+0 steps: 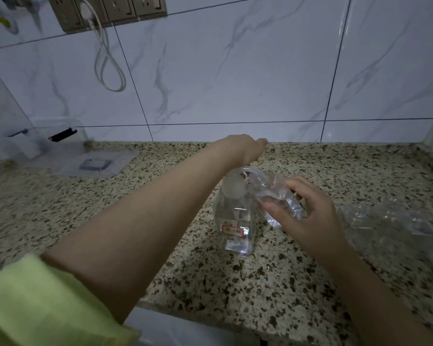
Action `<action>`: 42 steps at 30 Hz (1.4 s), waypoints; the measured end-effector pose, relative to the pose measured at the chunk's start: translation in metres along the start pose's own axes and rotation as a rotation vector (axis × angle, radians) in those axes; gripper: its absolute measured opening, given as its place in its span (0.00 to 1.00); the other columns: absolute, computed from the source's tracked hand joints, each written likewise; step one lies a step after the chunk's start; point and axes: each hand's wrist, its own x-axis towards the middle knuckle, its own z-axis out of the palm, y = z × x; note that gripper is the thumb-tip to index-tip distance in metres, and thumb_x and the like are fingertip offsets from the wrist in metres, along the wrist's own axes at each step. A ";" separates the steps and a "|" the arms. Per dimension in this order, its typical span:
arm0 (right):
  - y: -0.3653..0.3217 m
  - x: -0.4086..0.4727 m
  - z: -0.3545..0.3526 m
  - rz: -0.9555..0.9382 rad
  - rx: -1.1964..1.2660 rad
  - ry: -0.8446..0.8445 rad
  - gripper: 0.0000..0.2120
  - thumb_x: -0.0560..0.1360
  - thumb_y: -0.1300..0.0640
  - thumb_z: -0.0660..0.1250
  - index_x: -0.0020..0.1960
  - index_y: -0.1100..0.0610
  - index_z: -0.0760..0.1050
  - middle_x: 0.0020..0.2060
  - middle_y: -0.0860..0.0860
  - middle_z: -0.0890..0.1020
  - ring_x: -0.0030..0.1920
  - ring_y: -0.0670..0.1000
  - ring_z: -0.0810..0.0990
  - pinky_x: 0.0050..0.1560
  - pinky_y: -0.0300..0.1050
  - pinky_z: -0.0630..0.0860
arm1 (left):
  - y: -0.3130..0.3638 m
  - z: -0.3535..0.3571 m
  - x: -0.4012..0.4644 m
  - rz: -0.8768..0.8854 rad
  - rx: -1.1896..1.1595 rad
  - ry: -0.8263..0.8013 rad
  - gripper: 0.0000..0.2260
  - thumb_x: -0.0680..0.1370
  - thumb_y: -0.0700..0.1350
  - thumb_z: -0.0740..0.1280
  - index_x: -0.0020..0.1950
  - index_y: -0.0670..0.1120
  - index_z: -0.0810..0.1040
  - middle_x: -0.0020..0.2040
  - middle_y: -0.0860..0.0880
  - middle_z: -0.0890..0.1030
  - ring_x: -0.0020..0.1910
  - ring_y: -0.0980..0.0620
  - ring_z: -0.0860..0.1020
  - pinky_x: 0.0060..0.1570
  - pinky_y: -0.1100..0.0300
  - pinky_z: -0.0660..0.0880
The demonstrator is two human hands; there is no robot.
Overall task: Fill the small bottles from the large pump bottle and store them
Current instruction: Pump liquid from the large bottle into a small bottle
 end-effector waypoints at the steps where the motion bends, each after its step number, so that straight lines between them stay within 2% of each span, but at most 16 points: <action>1: -0.001 0.000 -0.001 0.004 0.011 0.008 0.19 0.75 0.47 0.72 0.59 0.58 0.81 0.50 0.46 0.83 0.52 0.50 0.82 0.54 0.49 0.80 | 0.000 -0.001 0.000 0.005 -0.002 0.007 0.29 0.84 0.60 0.45 0.73 0.43 0.72 0.70 0.41 0.75 0.69 0.42 0.71 0.69 0.48 0.66; 3: -0.002 0.000 -0.001 -0.003 0.006 0.019 0.19 0.74 0.46 0.72 0.60 0.57 0.81 0.50 0.46 0.83 0.52 0.49 0.82 0.54 0.50 0.80 | 0.001 0.001 0.002 0.008 0.006 -0.001 0.29 0.84 0.60 0.44 0.73 0.43 0.72 0.70 0.41 0.75 0.69 0.41 0.72 0.69 0.48 0.66; 5: -0.001 0.000 -0.001 -0.015 -0.017 0.016 0.21 0.74 0.43 0.73 0.60 0.56 0.81 0.49 0.47 0.83 0.52 0.51 0.82 0.54 0.56 0.79 | 0.001 0.006 0.004 0.013 0.022 -0.008 0.30 0.84 0.60 0.44 0.73 0.44 0.72 0.70 0.42 0.75 0.69 0.41 0.72 0.70 0.48 0.65; 7: -0.001 0.000 0.000 -0.015 -0.031 0.019 0.21 0.75 0.41 0.72 0.60 0.55 0.80 0.50 0.47 0.83 0.52 0.52 0.82 0.54 0.60 0.79 | 0.001 0.007 0.003 0.025 0.019 0.004 0.30 0.84 0.61 0.44 0.70 0.44 0.74 0.66 0.42 0.79 0.67 0.42 0.74 0.67 0.49 0.67; 9: -0.002 0.001 0.000 -0.010 -0.025 0.020 0.21 0.74 0.41 0.72 0.60 0.54 0.80 0.50 0.46 0.83 0.53 0.49 0.82 0.54 0.59 0.79 | -0.001 0.005 0.002 0.035 -0.013 0.013 0.29 0.84 0.61 0.44 0.67 0.45 0.77 0.60 0.44 0.82 0.63 0.43 0.76 0.63 0.52 0.68; 12: -0.002 0.001 0.000 -0.025 -0.040 0.016 0.22 0.75 0.36 0.70 0.59 0.51 0.79 0.49 0.46 0.83 0.52 0.49 0.82 0.53 0.59 0.79 | -0.001 0.004 -0.001 0.046 -0.002 -0.020 0.30 0.84 0.60 0.43 0.64 0.46 0.80 0.61 0.44 0.82 0.64 0.44 0.75 0.63 0.52 0.66; 15: -0.002 0.001 0.001 -0.020 -0.021 0.020 0.21 0.75 0.36 0.70 0.60 0.50 0.79 0.49 0.45 0.82 0.52 0.50 0.82 0.53 0.61 0.78 | -0.001 0.002 -0.004 0.054 -0.045 -0.012 0.31 0.84 0.62 0.43 0.63 0.47 0.80 0.54 0.47 0.84 0.59 0.45 0.77 0.56 0.52 0.66; 17: -0.003 0.001 0.001 -0.026 -0.027 0.020 0.22 0.75 0.36 0.70 0.60 0.51 0.79 0.50 0.44 0.82 0.52 0.49 0.82 0.54 0.59 0.79 | 0.000 0.002 -0.006 0.054 -0.054 -0.023 0.32 0.83 0.63 0.43 0.63 0.47 0.80 0.55 0.47 0.84 0.58 0.45 0.77 0.54 0.52 0.64; 20: -0.003 0.001 0.001 -0.027 -0.031 0.021 0.21 0.74 0.42 0.72 0.59 0.55 0.80 0.49 0.46 0.83 0.52 0.49 0.82 0.53 0.57 0.79 | 0.006 0.001 -0.008 0.060 -0.043 -0.024 0.31 0.84 0.63 0.44 0.65 0.45 0.78 0.56 0.46 0.84 0.59 0.45 0.77 0.55 0.52 0.65; 23: -0.005 0.000 0.000 -0.001 -0.007 0.051 0.19 0.74 0.45 0.72 0.60 0.55 0.80 0.50 0.44 0.83 0.52 0.49 0.82 0.54 0.57 0.79 | 0.011 -0.003 -0.009 0.076 -0.072 0.009 0.31 0.84 0.63 0.44 0.67 0.45 0.76 0.53 0.47 0.85 0.54 0.46 0.78 0.56 0.52 0.68; 25: -0.005 0.001 -0.002 0.001 -0.013 0.051 0.19 0.74 0.44 0.72 0.60 0.53 0.80 0.50 0.42 0.82 0.52 0.48 0.82 0.54 0.59 0.79 | 0.010 -0.002 -0.008 0.064 -0.070 -0.003 0.31 0.84 0.63 0.44 0.68 0.44 0.76 0.56 0.46 0.84 0.54 0.46 0.79 0.57 0.52 0.69; 29: -0.004 0.001 0.000 -0.020 -0.036 0.037 0.23 0.75 0.37 0.70 0.60 0.53 0.80 0.50 0.46 0.83 0.52 0.50 0.82 0.54 0.61 0.79 | 0.003 0.002 -0.008 0.043 -0.037 0.003 0.32 0.83 0.63 0.43 0.69 0.44 0.76 0.61 0.43 0.81 0.63 0.43 0.76 0.65 0.50 0.68; 32: -0.005 0.001 0.001 -0.027 -0.035 0.044 0.20 0.74 0.40 0.72 0.60 0.50 0.78 0.51 0.42 0.82 0.53 0.46 0.81 0.55 0.59 0.79 | 0.001 0.002 -0.009 0.055 -0.075 0.018 0.31 0.84 0.62 0.44 0.66 0.44 0.78 0.57 0.44 0.83 0.60 0.44 0.78 0.66 0.50 0.69; 36: -0.002 0.000 -0.002 0.006 -0.037 0.033 0.21 0.74 0.41 0.72 0.60 0.54 0.81 0.50 0.44 0.83 0.53 0.49 0.82 0.55 0.63 0.78 | 0.002 0.001 -0.010 0.057 -0.064 0.003 0.30 0.84 0.62 0.45 0.64 0.45 0.79 0.58 0.45 0.83 0.59 0.44 0.78 0.64 0.51 0.70; 38: -0.003 0.001 -0.002 0.012 -0.029 0.035 0.22 0.74 0.40 0.72 0.60 0.54 0.80 0.50 0.44 0.83 0.53 0.49 0.82 0.55 0.62 0.79 | 0.000 0.000 -0.008 0.059 -0.086 -0.005 0.30 0.84 0.62 0.45 0.64 0.45 0.79 0.55 0.46 0.84 0.57 0.45 0.79 0.65 0.50 0.70; 42: -0.004 0.000 0.000 -0.025 -0.041 0.020 0.22 0.75 0.36 0.69 0.60 0.51 0.79 0.51 0.45 0.83 0.53 0.48 0.82 0.54 0.60 0.79 | 0.003 0.000 -0.008 0.061 -0.056 -0.025 0.30 0.84 0.62 0.45 0.65 0.44 0.78 0.56 0.45 0.84 0.60 0.44 0.77 0.62 0.51 0.67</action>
